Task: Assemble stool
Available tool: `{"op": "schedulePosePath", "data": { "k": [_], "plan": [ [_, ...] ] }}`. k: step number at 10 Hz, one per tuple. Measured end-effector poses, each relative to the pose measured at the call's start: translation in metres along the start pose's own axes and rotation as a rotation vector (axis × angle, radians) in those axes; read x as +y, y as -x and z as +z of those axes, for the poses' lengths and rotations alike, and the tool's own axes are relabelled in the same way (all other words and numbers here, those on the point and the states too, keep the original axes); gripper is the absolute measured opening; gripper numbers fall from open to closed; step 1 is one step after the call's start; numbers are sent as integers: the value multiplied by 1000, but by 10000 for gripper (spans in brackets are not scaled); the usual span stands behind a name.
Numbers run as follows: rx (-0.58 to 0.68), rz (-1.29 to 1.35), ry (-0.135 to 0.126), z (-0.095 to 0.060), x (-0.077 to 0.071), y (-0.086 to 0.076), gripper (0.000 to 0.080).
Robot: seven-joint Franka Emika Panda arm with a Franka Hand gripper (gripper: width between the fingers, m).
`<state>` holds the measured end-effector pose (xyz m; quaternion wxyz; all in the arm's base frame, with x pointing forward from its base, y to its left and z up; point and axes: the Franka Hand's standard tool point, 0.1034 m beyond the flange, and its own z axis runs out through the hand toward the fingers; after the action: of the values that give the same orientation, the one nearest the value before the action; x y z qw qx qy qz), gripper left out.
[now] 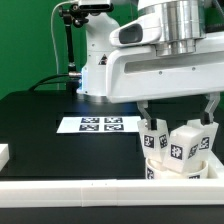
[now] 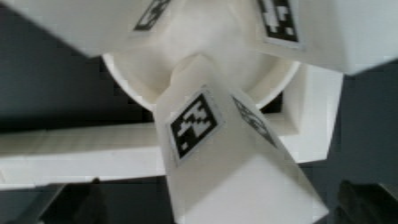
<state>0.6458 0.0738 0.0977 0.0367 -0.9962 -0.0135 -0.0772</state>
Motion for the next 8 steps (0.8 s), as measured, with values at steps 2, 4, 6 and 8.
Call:
{"op": "schedulePosePath", "data": {
  "k": [2, 4, 6, 8],
  "plan": [
    [-14, -241, 41, 5, -3, 2, 649],
    [-32, -396, 60, 4, -2, 2, 649],
    [-41, -508, 70, 5, 4, 2, 649],
    [-44, -495, 71, 7, 6, 3, 640]
  ]
}}
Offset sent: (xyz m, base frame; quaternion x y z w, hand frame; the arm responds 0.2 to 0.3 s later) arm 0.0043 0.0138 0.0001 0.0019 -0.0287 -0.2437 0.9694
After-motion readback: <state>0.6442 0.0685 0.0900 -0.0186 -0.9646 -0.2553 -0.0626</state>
